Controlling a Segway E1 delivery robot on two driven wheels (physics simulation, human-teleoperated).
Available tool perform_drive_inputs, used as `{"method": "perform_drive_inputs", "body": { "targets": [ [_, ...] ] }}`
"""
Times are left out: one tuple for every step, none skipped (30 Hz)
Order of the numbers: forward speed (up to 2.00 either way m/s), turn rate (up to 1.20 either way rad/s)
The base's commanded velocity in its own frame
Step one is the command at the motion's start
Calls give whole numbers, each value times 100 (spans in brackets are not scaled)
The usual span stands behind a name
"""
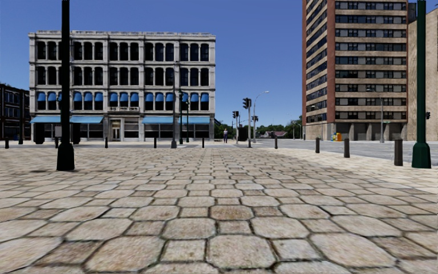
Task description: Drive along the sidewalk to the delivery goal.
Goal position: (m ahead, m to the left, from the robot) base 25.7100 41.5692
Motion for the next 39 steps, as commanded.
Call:
{"method": "perform_drive_inputs", "body": {
  "targets": [
    [200, 0],
    [200, 0],
    [200, 0],
    [200, 0],
    [200, 0],
    [200, 0],
    [200, 0],
    [200, 0],
    [200, 0],
    [200, 0],
    [200, 0],
    [200, 0],
    [200, 0],
    [200, 0],
    [200, 0],
    [200, 0],
    [200, 0],
    [200, 0],
    [200, 0],
    [200, 0],
    [200, 0],
    [200, 0],
    [200, 0],
    [200, 0],
    [200, 0],
    [200, 0],
    [200, 0],
    [200, 0],
    [200, 0],
    [200, 0],
    [200, 0],
    [200, 0],
    [200, 0],
    [200, 0],
    [200, 0],
    [200, 0],
    [200, 0],
    [200, 0],
    [200, 0]
  ]
}}
